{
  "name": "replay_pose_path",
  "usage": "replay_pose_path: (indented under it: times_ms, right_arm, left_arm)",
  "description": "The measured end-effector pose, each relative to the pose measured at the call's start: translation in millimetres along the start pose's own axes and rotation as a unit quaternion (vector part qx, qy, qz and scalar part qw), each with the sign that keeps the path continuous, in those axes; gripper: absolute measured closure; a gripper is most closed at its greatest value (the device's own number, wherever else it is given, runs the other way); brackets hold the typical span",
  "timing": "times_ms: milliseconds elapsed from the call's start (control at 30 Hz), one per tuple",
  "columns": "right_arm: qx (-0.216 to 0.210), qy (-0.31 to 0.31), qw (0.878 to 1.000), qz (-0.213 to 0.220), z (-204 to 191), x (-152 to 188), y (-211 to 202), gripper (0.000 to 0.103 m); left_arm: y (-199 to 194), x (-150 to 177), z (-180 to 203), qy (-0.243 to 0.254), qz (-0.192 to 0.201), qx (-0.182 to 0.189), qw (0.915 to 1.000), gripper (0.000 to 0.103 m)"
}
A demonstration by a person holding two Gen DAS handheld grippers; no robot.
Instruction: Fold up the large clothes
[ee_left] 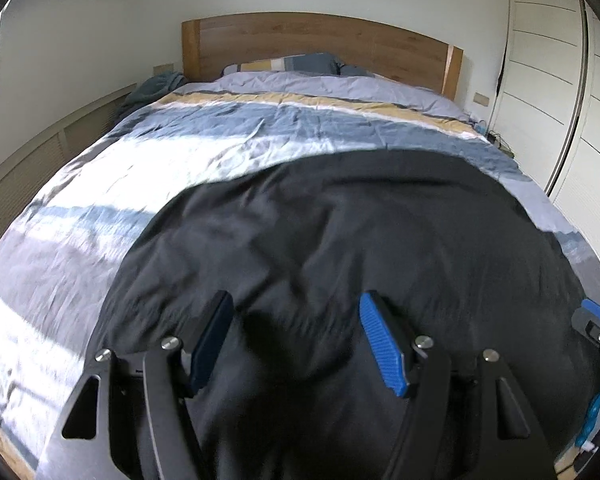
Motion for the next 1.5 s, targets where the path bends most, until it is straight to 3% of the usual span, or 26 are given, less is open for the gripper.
replay_pose_path:
  times_ms: [100,167,267,533,700,867,933,1000,1067,1133,1267,1367,1500]
  right_arm:
    - [-0.02,-0.01,1.0,-0.008,-17.7,-20.4,19.6,0.0]
    - [-0.03,-0.027,0.999,-0.033,-32.4,-30.0,44.5,0.001]
    - [-0.012,-0.045,0.996,-0.072,-38.3,-43.5,80.4,0.001]
    - [-0.004,-0.004,0.995,-0.102,-5.2,-94.6,132.0,0.0]
    - [-0.002,0.015,0.994,-0.104,26.1,-101.4,140.8,0.0]
    - [0.046,0.061,0.992,-0.101,101.1,-91.3,124.9,0.0]
    - [0.065,0.094,0.988,-0.108,133.8,-80.8,114.5,0.0]
    - [0.099,0.1,0.983,-0.116,157.3,-72.8,102.6,0.0]
    - [0.145,0.081,0.979,-0.118,175.5,-66.8,83.0,0.001]
    - [0.18,0.057,0.976,-0.112,188.6,-63.1,60.6,0.001]
    - [0.19,0.051,0.977,-0.084,200.5,-55.6,8.9,0.001]
    - [0.194,0.049,0.977,-0.071,202.3,-49.1,-20.3,0.001]
    - [0.182,0.054,0.979,-0.068,189.5,-32.4,-48.4,0.001]
  left_arm:
    - [21.5,-23.3,19.8,0.027,-0.017,0.009,0.9995,0.038]
    - [39.8,-35.9,33.7,0.065,-0.032,-0.007,0.9974,0.038]
    - [67.8,-46.7,46.6,0.096,-0.06,-0.024,0.9933,0.038]
    - [121.7,-78.0,43.1,0.073,-0.117,-0.021,0.9902,0.032]
    - [133.0,-82.2,21.9,0.044,-0.134,0.01,0.9899,0.03]
    - [139.2,-81.0,-42.3,0.027,-0.149,-0.07,0.986,0.029]
    - [144.6,-73.8,-82.6,0.006,-0.188,-0.113,0.9757,0.029]
    - [137.3,-70.5,-114.9,0.001,-0.198,-0.155,0.9679,0.029]
    - [116.6,-69.3,-152.9,0.002,-0.188,-0.205,0.9605,0.029]
    - [95.6,-67.9,-179.1,0.0,-0.173,-0.226,0.9586,0.029]
    - [37.8,-65.0,-221.4,-0.043,-0.114,-0.205,0.9712,0.029]
    - [4.5,-64.4,-237.3,-0.05,-0.081,-0.204,0.9743,0.029]
    - [-38.0,-59.8,-243.2,-0.072,-0.029,-0.154,0.9851,0.029]
Point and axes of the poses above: each gripper's, at about its wrist camera, not at the fingertips, and y roughly the way its jaws point, z to its right, x to its underside, the point moved 10 cm from there along y, roughly the way its jaws point, and after that the axes turned 8 degrees about -z, right-handed, at the moved point
